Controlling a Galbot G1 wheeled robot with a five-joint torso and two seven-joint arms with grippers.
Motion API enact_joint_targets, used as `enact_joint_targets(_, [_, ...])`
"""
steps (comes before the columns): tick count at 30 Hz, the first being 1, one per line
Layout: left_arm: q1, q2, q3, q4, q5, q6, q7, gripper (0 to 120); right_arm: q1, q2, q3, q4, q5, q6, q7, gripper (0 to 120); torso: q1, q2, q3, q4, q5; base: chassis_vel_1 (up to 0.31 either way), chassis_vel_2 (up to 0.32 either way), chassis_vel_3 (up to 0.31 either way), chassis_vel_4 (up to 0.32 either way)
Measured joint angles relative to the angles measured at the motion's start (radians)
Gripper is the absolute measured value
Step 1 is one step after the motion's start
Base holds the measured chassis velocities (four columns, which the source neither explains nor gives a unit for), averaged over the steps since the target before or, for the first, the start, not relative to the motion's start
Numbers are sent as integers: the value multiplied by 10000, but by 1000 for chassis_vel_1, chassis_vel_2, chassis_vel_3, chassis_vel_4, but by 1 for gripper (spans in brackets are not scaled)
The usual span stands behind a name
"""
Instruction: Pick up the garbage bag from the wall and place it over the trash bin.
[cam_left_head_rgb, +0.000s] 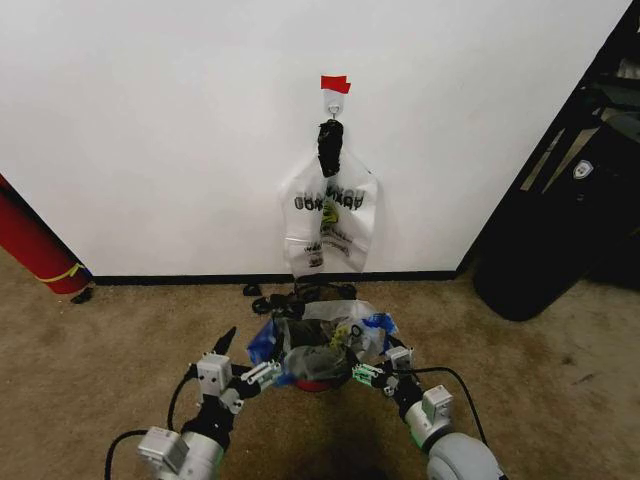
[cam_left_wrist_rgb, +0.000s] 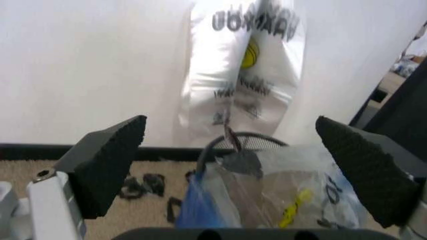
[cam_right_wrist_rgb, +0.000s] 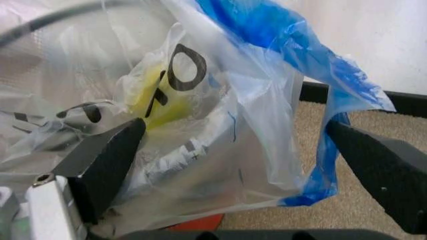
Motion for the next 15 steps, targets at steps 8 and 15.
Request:
enact_joint_targets(8, [-527, 218, -87, 59, -119, 134, 23, 100, -290, -130, 356, 919, 662, 584, -459, 100, 0, 0, 0, 2, -2, 0, 0, 0, 0])
enact_joint_targets(15, [-2833, 1565, -25, 478, -1655, 894, 216, 100, -1124, -437, 1239, 1567, 401, 1264, -913, 100, 0, 0, 0, 2, 1, 0, 0, 0, 0])
